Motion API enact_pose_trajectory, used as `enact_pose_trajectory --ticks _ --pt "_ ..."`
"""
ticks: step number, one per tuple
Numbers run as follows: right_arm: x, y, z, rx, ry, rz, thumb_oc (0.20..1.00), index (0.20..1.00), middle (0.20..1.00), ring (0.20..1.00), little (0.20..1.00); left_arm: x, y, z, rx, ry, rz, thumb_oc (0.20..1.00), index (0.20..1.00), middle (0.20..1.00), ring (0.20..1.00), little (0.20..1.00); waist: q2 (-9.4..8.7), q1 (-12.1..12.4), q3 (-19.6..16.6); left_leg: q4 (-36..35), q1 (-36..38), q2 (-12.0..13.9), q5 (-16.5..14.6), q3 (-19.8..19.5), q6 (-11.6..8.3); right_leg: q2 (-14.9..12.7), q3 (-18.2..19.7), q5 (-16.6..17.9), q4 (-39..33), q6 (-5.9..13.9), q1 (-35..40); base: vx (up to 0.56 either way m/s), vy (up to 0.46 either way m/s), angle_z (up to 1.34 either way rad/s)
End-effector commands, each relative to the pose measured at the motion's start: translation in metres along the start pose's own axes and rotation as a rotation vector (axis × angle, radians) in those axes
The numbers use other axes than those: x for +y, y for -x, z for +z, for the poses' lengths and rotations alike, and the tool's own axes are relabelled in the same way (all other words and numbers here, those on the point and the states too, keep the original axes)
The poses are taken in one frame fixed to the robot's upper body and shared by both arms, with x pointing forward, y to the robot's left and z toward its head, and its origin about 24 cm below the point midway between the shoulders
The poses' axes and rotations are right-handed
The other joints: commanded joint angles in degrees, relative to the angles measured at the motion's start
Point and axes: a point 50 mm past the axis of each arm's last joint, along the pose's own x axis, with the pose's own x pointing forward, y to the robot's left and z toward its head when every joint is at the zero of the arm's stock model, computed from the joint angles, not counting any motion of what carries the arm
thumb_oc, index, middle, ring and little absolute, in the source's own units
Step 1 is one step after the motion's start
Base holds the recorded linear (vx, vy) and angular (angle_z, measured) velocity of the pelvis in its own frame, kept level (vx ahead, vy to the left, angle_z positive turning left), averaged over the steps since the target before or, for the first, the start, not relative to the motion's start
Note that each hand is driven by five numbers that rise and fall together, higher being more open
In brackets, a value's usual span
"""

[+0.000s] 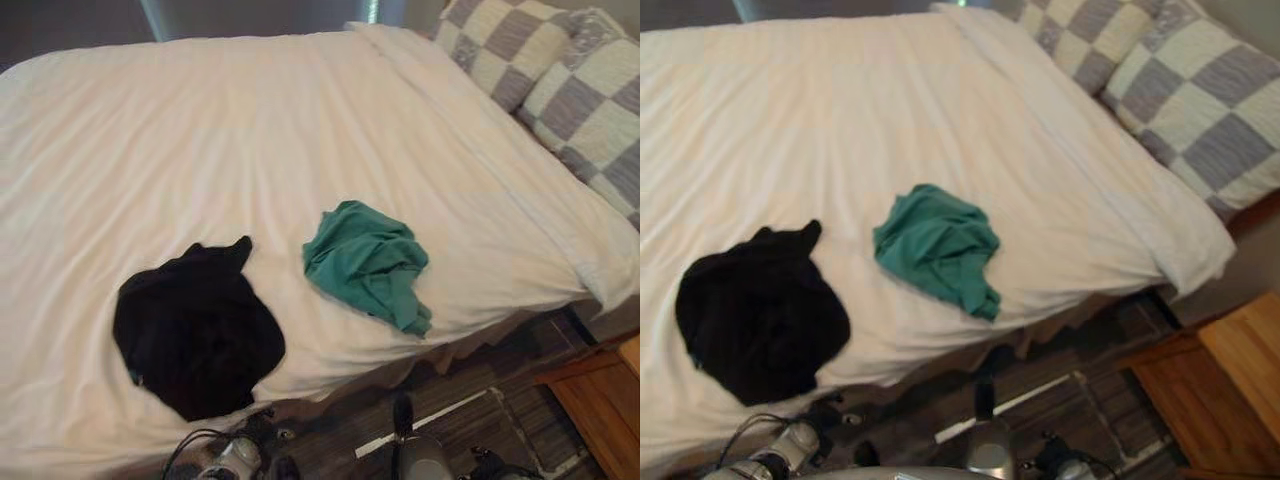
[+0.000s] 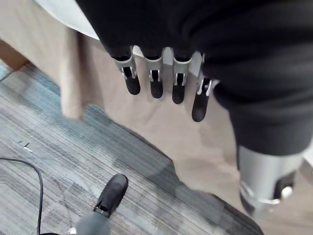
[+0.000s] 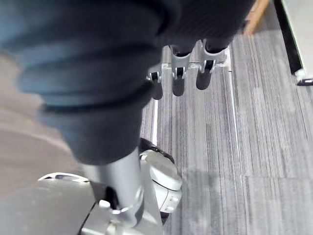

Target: Tidy up the quilt and then pick up the clothes from the bed and put them into the laundry hamper.

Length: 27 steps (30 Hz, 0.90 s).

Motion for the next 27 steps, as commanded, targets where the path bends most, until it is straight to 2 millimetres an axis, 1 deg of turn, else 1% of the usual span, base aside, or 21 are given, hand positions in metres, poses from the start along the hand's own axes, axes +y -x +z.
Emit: enact_pose_trajectory --ticks 1,5,6,7,9,10,11,12,13,14,15,16,18,19,20,21,22,23,25,26,27 --pt "-0.008 -0.004 0.045 -0.122 0.074 -0.011 1.000 1.000 1.000 1.000 1.000 0.029 0.001 -0.019 0.078 0.028 0.101 1.000 1.000 1.000 1.000 1.000 -0.37 3.42 1.63 -0.09 1.07 3.00 0.14 -2.35 -4.48 1.61 4.45 -0.09 1.60 1.98 1.82 -0.07 -0.011 0.56" --pt "-0.015 -0.005 0.038 -0.096 0.098 -0.030 1.000 1.000 1.000 1.000 1.000 0.022 0.014 -0.071 0.258 0.194 0.126 1.000 1.000 1.000 1.000 1.000 -0.26 6.46 0.58 -0.09 -0.98 2.88 1.28 -4.80 -4.71 1.17 1.76 -0.11 -1.91 1.14 3.80 -0.01 -0.074 0.38" --pt "-0.015 -0.005 0.038 -0.096 0.098 -0.030 1.000 1.000 1.000 1.000 1.000 0.022 0.014 -0.071 0.258 0.194 0.126 1.000 1.000 1.000 1.000 1.000 -0.26 6.46 0.58 -0.09 -0.98 2.88 1.28 -4.80 -4.71 1.17 1.76 -0.11 -1.91 1.14 3.80 0.00 -0.124 0.21" --pt "-0.020 -0.005 0.038 -0.092 0.102 -0.041 1.000 1.000 1.000 1.000 1.000 0.018 0.023 -0.094 0.341 0.258 0.137 1.000 1.000 1.000 1.000 1.000 0.07 7.51 0.71 -0.09 -1.37 3.01 1.63 -5.38 -5.07 0.90 0.19 0.08 -3.85 1.19 4.93 0.01 -0.101 0.25" --pt "-0.024 -0.005 0.038 -0.088 0.091 -0.051 1.000 1.000 1.000 1.000 1.000 0.017 0.027 -0.102 0.365 0.281 0.145 1.000 1.000 1.000 1.000 1.000 0.29 7.70 0.89 -0.09 -1.67 2.98 1.75 -5.84 -5.11 1.02 0.06 -0.20 -4.65 0.93 5.44 -0.02 -0.078 0.23" --pt "-0.038 -0.005 0.032 -0.067 0.005 -0.100 1.000 1.000 1.000 1.000 1.000 0.019 0.030 -0.110 0.388 0.339 0.175 1.000 1.000 1.000 1.000 1.000 1.04 8.37 2.00 -0.09 -3.16 2.69 3.12 -6.62 -5.41 0.74 -0.63 -0.55 -5.18 0.47 5.68 -0.11 -0.037 0.34" --pt "-0.046 -0.005 0.030 -0.063 -0.046 -0.124 1.000 1.000 1.000 1.000 1.000 0.023 0.029 -0.108 0.379 0.359 0.191 1.000 1.000 1.000 1.000 1.000 1.17 8.25 2.64 0.68 -4.39 2.92 4.15 -6.24 -5.99 0.31 -1.56 -0.59 -5.24 0.31 5.80 -0.20 -0.028 0.51" --pt "-0.056 -0.004 0.024 -0.049 -0.131 -0.165 1.000 1.000 1.000 1.000 1.000 0.026 0.030 -0.110 0.388 0.378 0.205 1.000 1.000 1.000 1.000 1.000 1.02 7.74 2.84 2.44 -5.15 3.67 4.00 -3.70 -6.33 -0.86 -2.96 -0.21 -5.12 0.28 5.48 -0.21 0.036 0.75" --pt "-0.066 -0.003 0.020 -0.046 -0.213 -0.200 1.000 1.000 1.000 1.000 1.000 0.029 0.033 -0.116 0.403 0.393 0.218 1.000 1.000 1.000 1.000 1.000 1.16 6.71 2.50 4.03 -4.77 4.46 2.21 -2.04 -6.26 -1.27 -3.97 -0.43 -4.78 0.31 4.89 -0.17 0.076 0.90" --pt "-0.069 -0.002 0.016 -0.038 -0.253 -0.209 1.000 1.000 1.000 1.000 1.000 0.029 0.036 -0.123 0.424 0.404 0.226 1.000 1.000 1.000 1.000 1.000 1.50 6.22 2.25 4.80 -4.16 4.95 1.78 -2.00 -6.47 -1.00 -4.21 -0.53 -4.55 0.33 4.77 -0.04 0.153 1.09" --pt "-0.084 0.002 -0.002 -0.003 -0.421 -0.297 1.000 1.000 1.000 1.000 1.000 0.034 0.043 -0.136 0.469 0.451 0.265 1.000 1.000 1.000 1.000 1.000 2.23 4.96 1.46 3.05 -3.06 4.84 2.19 -1.66 -6.31 -0.90 -4.10 -0.13 -3.76 0.68 4.65 0.02 0.119 0.76" --pt "-0.084 0.002 -0.002 -0.002 -0.422 -0.297 1.000 1.000 1.000 1.000 1.000 0.034 0.043 -0.136 0.469 0.450 0.265 1.000 1.000 1.000 1.000 1.000 2.25 5.01 1.48 2.87 -2.93 4.82 2.27 -1.66 -6.32 -0.91 -4.11 -0.18 -3.72 0.70 4.69 0.04 0.126 0.34" --pt "-0.102 0.009 -0.021 0.025 -0.579 -0.399 1.000 1.000 1.000 1.000 1.000 0.058 0.048 -0.144 0.465 0.482 0.349 1.000 1.000 1.000 1.000 1.000 2.58 4.03 1.02 1.20 -1.61 4.91 2.67 -0.75 -6.41 -1.47 -4.55 0.00 -3.19 1.26 5.18 0.05 0.103 -0.08" --pt "-0.115 0.015 -0.031 0.018 -0.643 -0.470 1.000 1.000 1.000 1.000 1.000 0.075 0.051 -0.147 0.450 0.493 0.410 1.000 1.000 1.000 1.000 1.000 2.57 3.61 0.63 0.80 -0.81 4.83 2.42 -0.30 -6.36 -1.62 -4.49 0.30 -3.30 1.52 5.58 0.11 0.109 -0.03" --pt "-0.126 0.023 -0.045 0.021 -0.712 -0.547 1.000 1.000 1.000 1.000 1.000 0.099 0.054 -0.144 0.399 0.494 0.491 1.000 1.000 1.000 1.000 1.000 2.55 3.16 0.01 0.43 0.09 4.85 2.13 0.27 -6.47 -2.11 -4.78 0.55 -3.51 2.00 6.24 0.07 0.063 0.03" --pt "-0.126 0.023 -0.045 0.022 -0.713 -0.547 1.000 1.000 1.000 1.000 1.000 0.100 0.054 -0.144 0.399 0.493 0.491 1.000 1.000 1.000 1.000 1.000 2.47 3.22 -0.08 0.34 -0.06 4.78 2.38 0.27 -6.42 -2.17 -4.76 0.73 -3.55 1.96 6.07 0.10 0.099 0.06" --pt "-0.161 0.042 -0.052 -0.055 -0.741 -0.725 1.000 1.000 1.000 1.000 1.000 0.167 0.063 -0.119 0.213 0.501 0.726 1.000 1.000 1.000 1.000 1.000 2.22 2.43 -1.03 -0.09 1.07 4.55 1.93 0.92 -6.36 -2.88 -4.45 1.46 -3.56 2.86 6.41 0.05 0.070 0.03" --pt "-0.160 0.042 -0.052 -0.054 -0.740 -0.725 1.000 1.000 1.000 1.000 1.000 0.167 0.063 -0.119 0.214 0.499 0.726 1.000 1.000 1.000 1.000 1.000 2.18 2.48 -1.09 -0.09 1.08 4.52 1.91 0.95 -6.34 -2.91 -4.42 1.46 -3.56 2.89 6.40 0.08 0.092 0.00" --pt "-0.191 0.060 -0.041 -0.173 -0.654 -0.815 1.000 1.000 1.000 1.000 1.000 0.214 0.078 -0.093 0.037 0.459 0.873 1.000 1.000 1.000 1.000 1.000 2.02 2.02 -1.19 -0.09 2.02 4.59 1.20 1.44 -6.53 -3.26 -4.13 1.76 -3.41 3.49 6.73 0.01 0.039 -0.08" --pt "-0.190 0.060 -0.042 -0.173 -0.653 -0.814 1.000 1.000 1.000 1.000 1.000 0.214 0.078 -0.093 0.038 0.458 0.873 1.000 1.000 1.000 1.000 1.000 1.89 2.05 -1.33 -0.09 1.76 4.47 1.50 1.48 -6.45 -3.38 -4.03 2.00 -3.40 3.46 6.42 0.01 0.037 -0.11" --pt "-0.216 0.078 -0.027 -0.277 -0.554 -0.891 1.000 1.000 1.000 1.000 1.000 0.246 0.094 -0.060 -0.146 0.399 0.964 1.000 1.000 1.000 1.000 1.000 1.78 1.84 -1.40 -0.09 2.45 4.52 0.95 1.76 -6.54 -3.45 -3.89 2.16 -3.43 3.81 6.74 -0.01 0.029 -0.09"
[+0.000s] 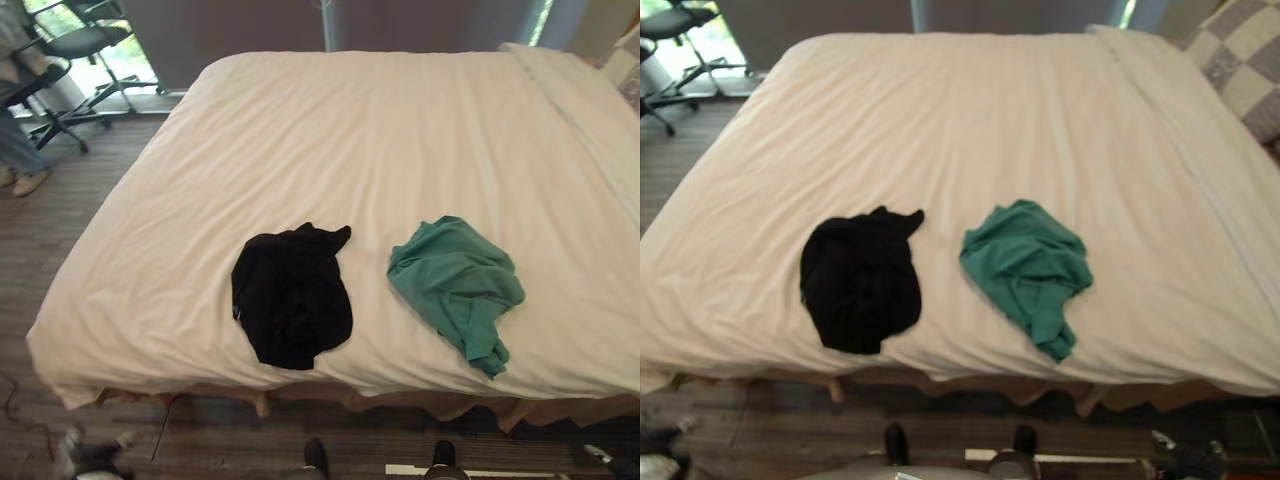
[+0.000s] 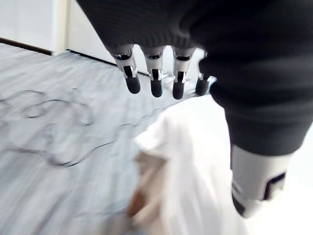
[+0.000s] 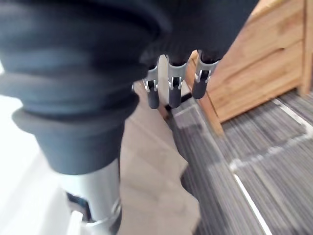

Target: Tidy up the quilt and then pick up the clothes from the bed and put them into the laundry hamper.

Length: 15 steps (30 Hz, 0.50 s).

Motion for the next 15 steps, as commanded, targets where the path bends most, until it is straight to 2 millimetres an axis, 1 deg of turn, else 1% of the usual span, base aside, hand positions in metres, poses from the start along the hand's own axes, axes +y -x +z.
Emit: enact_pose_trajectory --ticks 1,2,3,4,5,6,7,8,9,10,11,12,13,14,15 --pt "-0.010 -0.010 0.083 -0.341 0.083 -0.044 1.000 1.000 1.000 1.000 1.000 0.042 -0.012 0.081 -0.318 0.103 0.174 1.000 1.000 1.000 1.000 1.000 -2.47 -0.91 0.58 0.07 4.30 4.45 -1.18 -0.16 -5.24 -1.41 2.52 6.15 1.71 3.74 -3.18 0.04 0.036 -0.08" --pt "-0.018 -0.003 0.117 -0.510 0.181 -0.040 1.000 1.000 1.000 1.000 1.000 0.053 -0.001 0.123 -0.519 0.102 0.182 1.000 1.000 1.000 1.000 1.000 -2.64 -0.84 0.45 0.07 4.91 4.60 -1.69 0.00 -5.24 -1.40 2.51 5.99 1.62 3.83 -2.95 0.03 0.016 -0.13" --pt "-0.020 0.003 0.140 -0.617 0.242 -0.034 1.000 1.000 1.000 1.000 1.000 0.058 0.004 0.140 -0.605 0.097 0.187 1.000 1.000 1.000 1.000 1.000 -2.83 -0.81 0.30 0.07 5.08 4.57 -1.81 0.04 -5.23 -1.49 2.60 6.16 1.48 3.88 -2.83 0.02 0.007 -0.16" --pt "-0.020 0.003 0.140 -0.618 0.242 -0.034 1.000 1.000 1.000 1.000 1.000 0.058 0.004 0.140 -0.605 0.098 0.188 1.000 1.000 1.000 1.000 1.000 -2.90 -0.83 0.31 0.07 4.89 4.47 -1.50 0.05 -5.16 -1.59 2.67 6.42 1.48 3.86 -3.05 0.03 0.003 -0.16" --pt "-0.021 0.009 0.156 -0.697 0.288 -0.030 1.000 1.000 1.000 1.000 1.000 0.061 0.008 0.154 -0.670 0.099 0.186 1.000 1.000 1.000 1.000 1.000 -2.94 -0.80 0.13 0.07 5.32 4.50 -1.97 0.15 -5.23 -1.54 2.52 6.16 1.33 3.91 -2.68 0.01 0.003 -0.15" --pt "-0.021 0.014 0.172 -0.766 0.329 -0.035 1.000 1.000 1.000 1.000 1.000 0.062 0.011 0.166 -0.715 0.095 0.180 1.000 1.000 1.000 1.000 1.000 -3.16 -0.83 -0.01 0.07 5.37 4.40 -1.77 0.35 -5.17 -1.71 2.68 6.52 1.23 3.92 -2.78 0.03 0.002 -0.13" --pt "-0.016 0.019 0.184 -0.826 0.359 -0.024 1.000 1.000 1.000 1.000 1.000 0.059 0.016 0.179 -0.768 0.105 0.167 1.000 1.000 1.000 1.000 1.000 -3.28 -0.88 -0.24 0.07 5.42 4.39 -1.76 0.51 -5.15 -1.76 2.70 6.54 1.14 3.94 -2.81 0.01 -0.005 -0.10" --pt "-0.008 0.026 0.199 -0.895 0.398 -0.006 1.000 1.000 1.000 1.000 1.000 0.054 0.021 0.194 -0.826 0.102 0.145 1.000 1.000 1.000 1.000 1.000 -3.35 -0.78 -0.16 0.07 5.66 4.48 -1.90 0.64 -5.17 -1.73 2.79 6.42 1.01 3.93 -2.61 0.03 -0.010 -0.06" --pt "-0.004 0.030 0.208 -0.938 0.423 0.003 1.000 1.000 1.000 1.000 1.000 0.048 0.025 0.204 -0.861 0.085 0.123 1.000 1.000 1.000 1.000 1.000 -3.43 -0.75 -0.25 0.07 5.62 4.47 -1.86 0.70 -5.13 -1.75 2.82 6.37 0.98 3.93 -2.69 0.04 -0.026 -0.03" --pt "0.010 0.042 0.225 -1.025 0.462 0.039 1.000 1.000 1.000 1.000 1.000 0.029 0.035 0.223 -0.935 0.042 0.047 1.000 1.000 1.000 1.000 1.000 -3.51 -0.72 -0.14 0.07 5.65 4.55 -1.86 0.72 -5.11 -1.73 2.88 6.32 0.88 3.92 -2.79 0.00 0.000 0.00" --pt "0.011 0.041 0.225 -1.025 0.462 0.038 1.000 1.000 1.000 1.000 1.000 0.029 0.035 0.224 -0.935 0.042 0.048 1.000 1.000 1.000 1.000 1.000 -3.50 -0.71 -0.08 0.07 5.65 4.56 -1.87 0.73 -5.12 -1.73 2.89 6.31 0.88 3.92 -2.80 0.02 -0.031 0.00" --pt "0.020 0.049 0.237 -1.083 0.487 0.057 1.000 1.000 1.000 1.000 1.000 0.015 0.039 0.232 -0.960 -0.015 0.003 1.000 1.000 1.000 1.000 1.000 -3.48 -0.73 0.24 0.07 5.58 4.62 -1.81 0.73 -5.09 -1.70 2.96 6.25 0.94 3.91 -3.01 0.00 0.000 0.00" --pt "0.031 0.060 0.251 -1.151 0.512 0.078 1.000 1.000 1.000 1.000 1.000 -0.003 0.044 0.239 -0.986 -0.100 -0.052 1.000 1.000 1.000 1.000 1.000 -3.52 -0.66 1.03 0.07 5.33 4.69 -1.62 0.67 -5.05 -1.66 3.00 6.21 1.11 3.90 -3.49 0.00 0.000 0.00" --pt "0.031 0.060 0.252 -1.152 0.511 0.076 1.000 1.000 1.000 1.000 1.000 -0.004 0.043 0.240 -0.987 -0.100 -0.051 1.000 1.000 1.000 1.000 1.000 -3.50 -0.64 1.11 0.07 5.31 4.70 -1.62 0.69 -5.05 -1.66 3.03 6.18 1.17 3.90 -3.55 -0.06 -0.020 0.00" --pt "0.040 0.068 0.261 -1.197 0.516 0.096 1.000 1.000 1.000 1.000 1.000 -0.019 0.045 0.242 -0.984 -0.144 -0.093 1.000 1.000 1.000 1.000 1.000 -3.50 -0.74 2.01 0.07 4.95 4.76 -1.42 0.72 -5.01 -1.60 3.29 6.10 1.45 3.90 -4.21 -0.09 -0.007 0.00"
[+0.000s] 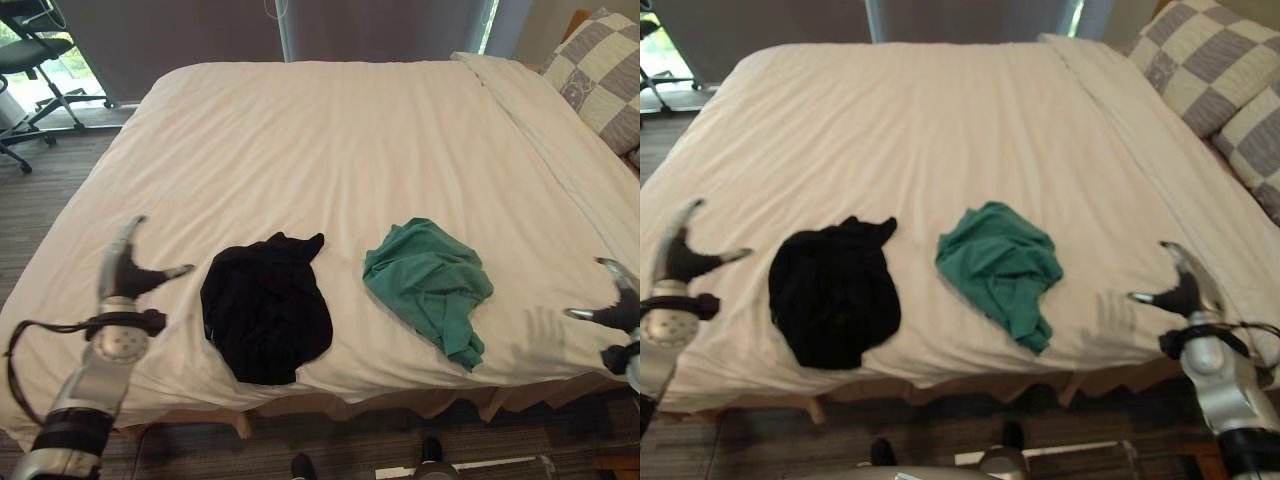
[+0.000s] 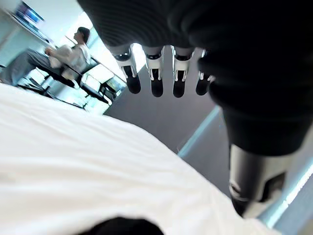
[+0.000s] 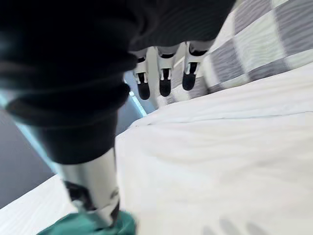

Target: Tidy up the quilt and then pick up the clothes from the bed and put them into the laundry hamper.

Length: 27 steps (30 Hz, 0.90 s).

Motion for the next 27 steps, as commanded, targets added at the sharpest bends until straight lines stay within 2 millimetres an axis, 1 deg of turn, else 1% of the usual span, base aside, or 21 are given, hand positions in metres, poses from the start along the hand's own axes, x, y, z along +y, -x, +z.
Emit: enact_pose_trajectory --ticks 1,3,4,6,8,9,10,11,12,13,14,15,17,19,20,21,22,23,24,25,27 --pt "-0.025 -0.028 0.046 -0.185 0.035 -0.093 1.000 1.000 1.000 1.000 1.000 0.011 -0.030 0.028 -0.074 -0.068 0.039 1.000 1.000 1.000 1.000 1.000 -1.55 1.46 3.37 -0.30 3.18 4.74 -1.83 -0.96 -4.37 -1.99 1.55 5.70 1.88 3.33 -4.56 -0.13 -0.010 0.00" --pt "-0.024 -0.037 0.065 -0.244 0.042 -0.084 1.000 1.000 1.000 1.000 1.000 -0.007 -0.038 0.030 -0.040 -0.121 -0.015 1.000 1.000 1.000 1.000 1.000 -1.45 1.54 5.27 -0.30 2.16 4.82 -1.25 -0.94 -4.32 -1.95 1.90 5.70 2.62 3.29 -6.01 -0.13 -0.017 -0.02" --pt "-0.023 -0.039 0.076 -0.283 0.039 -0.082 1.000 1.000 1.000 1.000 1.000 -0.018 -0.041 0.027 -0.001 -0.152 -0.048 1.000 1.000 1.000 1.000 1.000 -1.47 1.52 6.38 -0.30 1.54 4.85 -0.85 -0.94 -4.29 -1.92 2.09 5.71 3.04 3.28 -6.91 -0.16 -0.028 -0.03" --pt "-0.026 -0.045 0.094 -0.338 0.042 -0.094 1.000 1.000 1.000 1.000 1.000 -0.030 -0.052 0.029 0.036 -0.227 -0.078 1.000 1.000 1.000 1.000 1.000 -1.40 1.76 8.64 0.28 -0.33 4.84 -0.08 -1.10 -4.22 -1.97 2.54 5.48 4.57 3.17 -9.04 -0.15 -0.033 -0.03" --pt "-0.028 -0.049 0.105 -0.376 0.044 -0.101 1.000 1.000 1.000 1.000 1.000 -0.046 -0.054 0.019 0.119 -0.265 -0.138 1.000 1.000 1.000 1.000 1.000 -1.36 1.92 10.37 1.78 -2.26 4.95 0.30 -1.13 -4.33 -2.28 2.64 5.33 5.78 2.97 -10.60 -0.12 -0.047 0.01" --pt "-0.030 -0.051 0.113 -0.400 0.047 -0.105 1.000 1.000 1.000 1.000 1.000 -0.053 -0.052 0.009 0.176 -0.314 -0.177 1.000 1.000 1.000 1.000 1.000 -1.35 2.09 11.32 3.05 -3.60 5.08 0.25 -1.26 -4.39 -2.45 2.75 5.32 6.38 2.86 -11.46 -0.12 -0.062 0.05" --pt "-0.035 -0.055 0.119 -0.420 0.061 -0.115 1.000 1.000 1.000 1.000 1.000 -0.059 -0.052 0.006 0.207 -0.333 -0.205 1.000 1.000 1.000 1.000 1.000 -1.18 2.29 12.01 4.12 -4.75 5.23 0.19 -1.42 -4.48 -2.67 2.67 5.34 6.72 2.77 -12.06 -0.11 -0.055 0.04" --pt "-0.037 -0.057 0.122 -0.425 0.079 -0.118 1.000 1.000 1.000 1.000 1.000 -0.064 -0.048 -0.002 0.247 -0.348 -0.233 1.000 1.000 1.000 1.000 1.000 -1.00 2.42 12.44 4.82 -5.56 5.43 0.18 -1.58 -4.58 -2.81 2.57 5.30 7.00 2.66 -12.55 -0.09 -0.051 0.05" --pt "-0.042 -0.060 0.129 -0.444 0.103 -0.127 1.000 1.000 1.000 1.000 1.000 -0.068 -0.042 -0.012 0.295 -0.355 -0.259 0.821 0.821 0.821 0.821 0.821 -0.72 2.71 13.07 5.37 -6.33 5.60 0.20 -1.59 -4.71 -2.90 2.48 5.33 7.33 2.63 -13.20 -0.08 -0.050 -0.01" --pt "-0.045 -0.062 0.135 -0.466 0.119 -0.131 1.000 1.000 1.000 1.000 1.000 -0.075 -0.034 -0.022 0.347 -0.330 -0.285 0.696 0.696 0.696 0.696 0.696 -0.51 3.22 13.67 5.60 -6.97 5.69 0.35 -1.66 -4.83 -3.05 2.41 5.31 7.55 2.55 -13.82 -0.09 -0.049 -0.05" --pt "-0.048 -0.065 0.138 -0.469 0.137 -0.130 1.000 1.000 1.000 1.000 1.000 -0.081 -0.025 -0.031 0.393 -0.303 -0.303 0.388 0.388 0.388 0.388 0.388 -0.30 3.42 14.01 5.89 -7.80 5.81 0.57 -1.81 -4.98 -3.12 2.42 5.28 7.84 2.43 -14.44 -0.07 -0.045 -0.06" --pt "-0.052 -0.068 0.143 -0.478 0.160 -0.132 1.000 1.000 1.000 1.000 1.000 -0.086 -0.018 -0.037 0.421 -0.275 -0.316 0.200 0.200 0.200 0.200 0.200 -0.08 3.70 14.21 6.09 -8.61 5.94 0.80 -1.86 -5.10 -3.15 2.35 5.24 8.12 2.32 -15.07 -0.08 -0.036 -0.03" --pt "-0.057 -0.077 0.152 -0.478 0.195 -0.128 1.000 1.000 1.000 1.000 1.000 -0.102 0.001 -0.050 0.483 -0.197 -0.350 0.200 0.200 0.200 0.200 0.200 0.38 4.47 14.62 6.40 -10.23 6.17 1.29 -2.02 -5.36 -3.37 2.27 5.11 8.77 2.01 -16.38 -0.06 -0.032 0.03" --pt "-0.052 -0.089 0.157 -0.456 0.220 -0.083 1.000 1.000 1.000 1.000 1.000 -0.113 0.013 -0.052 0.500 -0.095 -0.352 0.200 0.200 0.200 0.200 0.200 0.93 5.02 15.07 6.63 -11.48 6.39 1.66 -2.37 -5.60 -3.53 1.72 5.03 9.05 1.74 -17.17 -0.05 -0.036 -0.01" --pt "-0.042 -0.101 0.147 -0.367 0.225 -0.020 1.000 1.000 1.000 1.000 1.000 -0.120 0.019 -0.050 0.486 -0.001 -0.342 0.200 0.200 0.200 0.200 0.200 1.46 6.05 15.67 6.91 -11.88 6.54 1.67 -2.86 -5.75 -3.63 1.04 4.66 9.29 1.50 -16.93 -0.04 -0.034 0.01" --pt "-0.041 -0.101 0.148 -0.370 0.225 -0.020 1.000 1.000 1.000 1.000 1.000 -0.120 0.019 -0.050 0.487 0.001 -0.340 0.200 0.200 0.200 0.200 0.200 1.42 5.88 15.60 6.88 -12.10 6.49 1.89 -2.89 -5.70 -3.65 1.02 4.90 9.16 1.45 -17.08 -0.04 -0.039 0.04" --pt "-0.035 -0.108 0.142 -0.319 0.225 0.016 1.000 1.000 1.000 1.000 1.000 -0.120 0.020 -0.046 0.455 0.052 -0.330 0.200 0.200 0.200 0.200 0.200 1.69 6.52 15.80 6.97 -12.45 6.51 2.05 -3.38 -5.70 -3.71 0.52 4.73 9.30 1.34 -17.01 -0.03 -0.026 0.09" --pt "-0.030 -0.112 0.136 -0.268 0.203 0.043 1.000 1.000 1.000 1.000 1.000 -0.120 0.020 -0.041 0.427 0.095 -0.318 0.200 0.200 0.200 0.200 0.200 1.83 7.01 15.81 7.00 -12.78 6.44 2.21 -3.72 -5.72 -3.85 0.10 4.64 9.41 1.27 -16.93 -0.03 -0.030 0.15" --pt "-0.019 -0.116 0.122 -0.184 0.185 0.099 1.000 1.000 1.000 1.000 1.000 -0.117 0.019 -0.034 0.382 0.158 -0.300 0.200 0.200 0.200 0.200 0.200 2.13 7.73 15.93 7.04 -12.87 6.25 2.28 -4.18 -5.69 -3.98 -0.44 4.51 9.64 1.24 -16.71 -0.02 -0.017 0.19" --pt "-0.013 -0.117 0.114 -0.132 0.170 0.127 0.200 0.200 0.200 0.200 0.200 -0.116 0.019 -0.030 0.356 0.193 -0.296 0.200 0.200 0.200 0.200 0.200 2.27 8.23 15.81 6.95 -12.89 6.11 2.37 -4.43 -5.65 -4.12 -0.91 4.48 9.57 1.28 -16.44 -0.01 0.000 0.27" --pt "0.005 -0.113 0.093 -0.029 0.125 0.202 0.200 0.200 0.200 0.200 0.200 -0.108 0.018 -0.015 0.275 0.349 -0.261 0.200 0.200 0.200 0.200 0.200 2.83 9.38 15.71 6.66 -12.39 5.78 2.32 -5.15 -5.56 -4.48 -2.36 4.13 9.65 1.50 -15.11 -0.01 0.030 0.29"
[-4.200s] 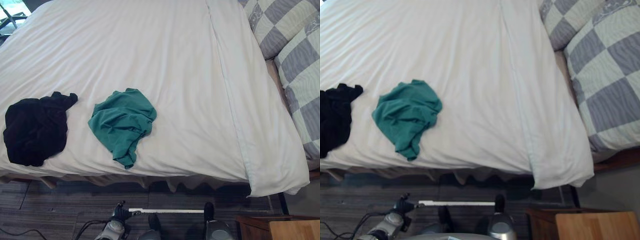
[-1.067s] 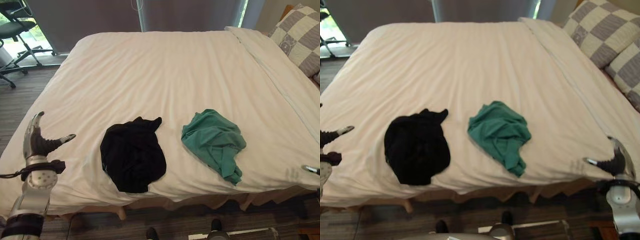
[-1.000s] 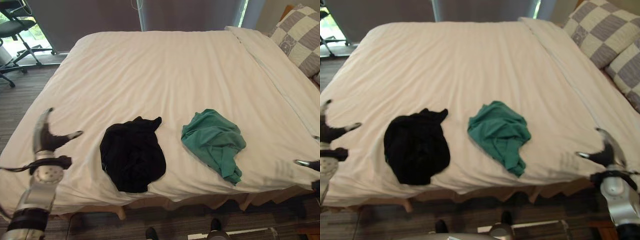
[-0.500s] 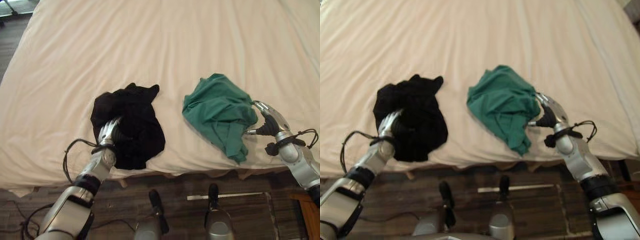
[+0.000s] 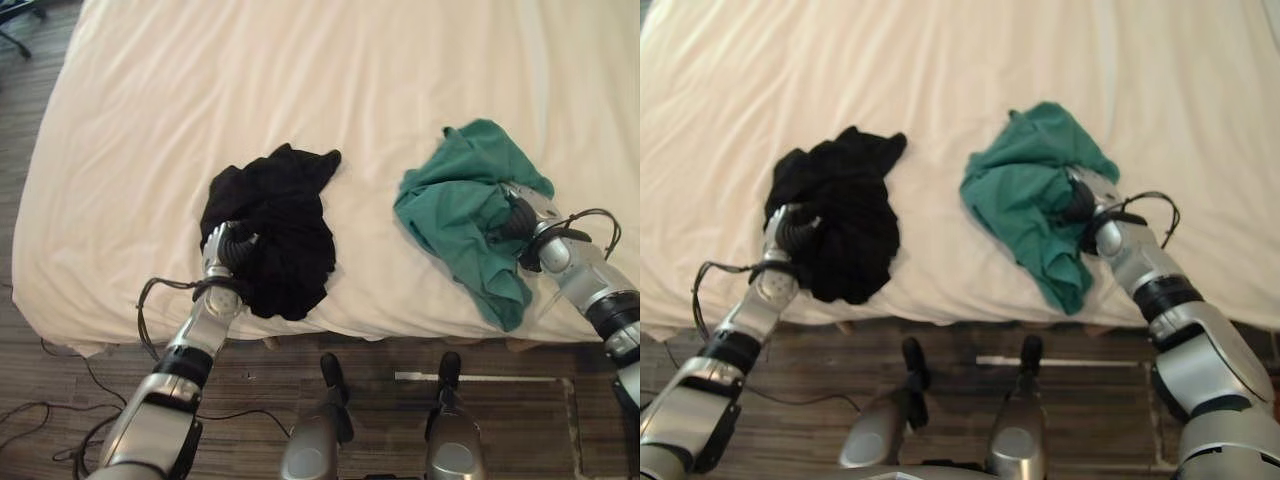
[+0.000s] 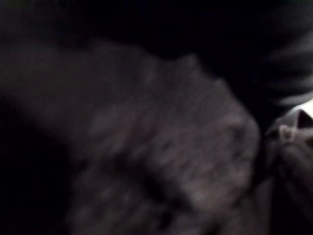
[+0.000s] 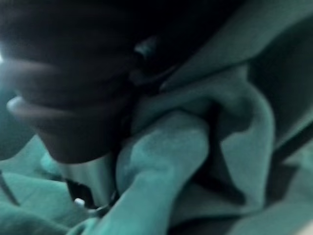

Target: Tidy up the quilt and then pick up the clothes from the bed and put them into the laundry hamper.

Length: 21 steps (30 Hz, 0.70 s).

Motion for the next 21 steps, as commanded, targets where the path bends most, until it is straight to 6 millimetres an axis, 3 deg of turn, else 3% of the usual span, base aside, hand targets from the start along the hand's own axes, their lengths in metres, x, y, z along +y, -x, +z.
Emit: enact_pose_trajectory --ticks 1,5,7,8,9,10,11,12,14,16,17,18,20,21 --pt "0.018 -0.002 -0.009 0.105 -0.065 0.123 0.200 0.200 0.200 0.200 0.200 -0.021 0.060 -0.074 0.259 0.135 -0.147 0.200 0.200 0.200 0.200 0.200 -3.41 5.22 0.51 4.10 -2.45 4.86 -0.38 -2.50 -5.53 -4.86 0.36 2.54 8.14 2.24 -7.29 0.00 0.047 0.33" --pt "0.079 0.026 0.014 0.035 -0.532 0.176 0.200 0.200 0.200 0.200 0.200 -0.008 0.070 -0.062 0.179 0.406 -0.060 0.200 0.200 0.200 0.200 0.200 -4.45 6.45 -1.98 0.64 0.75 3.67 -0.65 -3.23 -4.52 -5.17 -1.25 3.25 7.24 2.93 -4.64 0.01 0.037 0.24" --pt "0.103 0.045 0.028 -0.032 -0.661 0.239 0.200 0.200 0.200 0.200 0.200 0.000 0.072 -0.063 0.167 0.475 -0.021 0.200 0.200 0.200 0.200 0.200 -5.05 7.01 -3.76 -1.58 2.26 2.85 -0.74 -4.77 -3.86 -4.99 -1.38 3.05 7.78 3.30 -3.70 0.06 -0.033 0.09" --pt "0.112 0.054 0.037 -0.067 -0.727 0.266 0.200 0.200 0.200 0.200 0.200 0.005 0.071 -0.062 0.161 0.501 0.002 0.200 0.200 0.200 0.200 0.200 -5.39 6.78 -4.64 -2.27 1.98 2.40 -0.35 -6.65 -3.50 -4.33 -0.22 3.03 8.60 3.26 -3.39 0.04 -0.099 0.30" --pt "0.120 0.065 0.042 -0.097 -0.769 0.295 0.200 0.200 0.200 0.200 0.200 0.008 0.070 -0.062 0.154 0.528 0.008 0.200 0.200 0.200 0.200 0.200 -5.50 5.97 -4.96 -2.50 1.42 1.63 -0.06 -9.18 -2.77 -1.36 4.15 1.00 9.45 2.40 -3.11 0.03 -0.055 0.46" --pt "0.126 0.069 0.061 -0.156 -0.862 0.342 0.200 0.200 0.200 0.200 0.200 0.009 0.069 -0.057 0.126 0.583 0.027 0.200 0.200 0.200 0.200 0.200 -5.14 5.87 -5.24 -2.50 2.02 0.98 -0.23 -10.69 -2.29 1.78 9.39 -0.26 9.50 2.57 -3.42 0.04 0.009 0.82" --pt "0.131 0.071 0.075 -0.186 -0.971 0.369 0.200 0.200 0.200 0.200 0.200 0.011 0.069 -0.057 0.122 0.607 0.052 0.200 0.200 0.200 0.200 0.200 -5.15 7.09 -5.86 -2.50 1.96 0.53 -0.35 -10.90 -2.01 2.94 10.06 -1.27 7.52 1.62 -2.14 0.06 -0.041 0.91" --pt "0.131 0.076 0.099 -0.256 -1.193 0.382 0.200 0.200 0.200 0.200 0.200 0.004 0.069 -0.059 0.142 0.622 0.058 0.200 0.200 0.200 0.200 0.200 -4.84 8.39 -6.47 -2.50 1.69 -0.40 0.33 -14.54 -2.00 4.67 9.59 -3.40 5.30 -0.27 0.34 0.03 -0.075 0.78" --pt "0.130 0.076 0.108 -0.285 -1.252 0.389 0.200 0.200 0.200 0.200 0.200 0.001 0.070 -0.059 0.144 0.670 0.079 0.200 0.200 0.200 0.200 0.200 -4.80 9.08 -6.93 -2.50 1.18 -0.68 0.54 -15.37 -2.35 4.81 8.78 -2.93 3.93 -0.39 0.87 0.02 -0.088 0.65" --pt "0.119 0.077 0.119 -0.361 -1.316 0.374 0.200 0.200 0.200 0.200 0.200 -0.010 0.075 -0.061 0.159 0.727 0.085 0.200 0.200 0.200 0.200 0.200 -4.49 9.79 -7.33 -2.24 -0.45 -0.84 1.25 -15.76 -3.64 3.41 3.41 -2.30 1.22 0.15 3.54 -0.04 -0.087 0.95" --pt "0.111 0.078 0.120 -0.394 -1.312 0.346 0.200 0.200 0.200 0.200 0.200 -0.015 0.076 -0.057 0.146 0.756 0.081 0.200 0.200 0.200 0.200 0.200 -4.49 9.81 -7.48 -1.52 -1.75 -0.22 1.84 -13.35 -3.90 2.36 0.55 -2.13 0.42 0.42 4.48 -0.12 -0.027 1.11" --pt "0.106 0.078 0.119 -0.415 -1.292 0.324 0.200 0.200 0.200 0.200 0.200 -0.017 0.075 -0.054 0.133 0.759 0.081 0.200 0.200 0.200 0.200 0.200 -4.56 9.55 -7.78 -0.56 -2.35 1.41 2.53 -8.01 -4.04 1.14 -2.62 -1.67 0.01 0.87 5.25 -0.14 0.045 1.60" --pt "0.098 0.078 0.114 -0.424 -1.223 0.276 0.200 0.200 0.200 0.200 0.200 -0.019 0.078 -0.053 0.134 0.715 0.068 0.200 0.200 0.200 0.200 0.200 -5.03 8.44 -9.33 3.00 -1.91 8.04 3.62 7.54 -4.73 -1.24 -10.06 -0.59 -0.67 1.57 7.59 -0.03 0.129 1.59" --pt "0.097 0.080 0.106 -0.391 -1.206 0.242 0.200 0.200 0.200 0.200 0.200 -0.016 0.086 -0.059 0.154 0.697 0.072 0.200 0.200 0.200 0.200 0.200 -5.18 8.37 -11.15 2.90 0.70 11.39 3.87 11.51 -6.47 -2.10 -13.27 -1.13 -0.72 2.10 10.75 0.10 0.127 1.82"
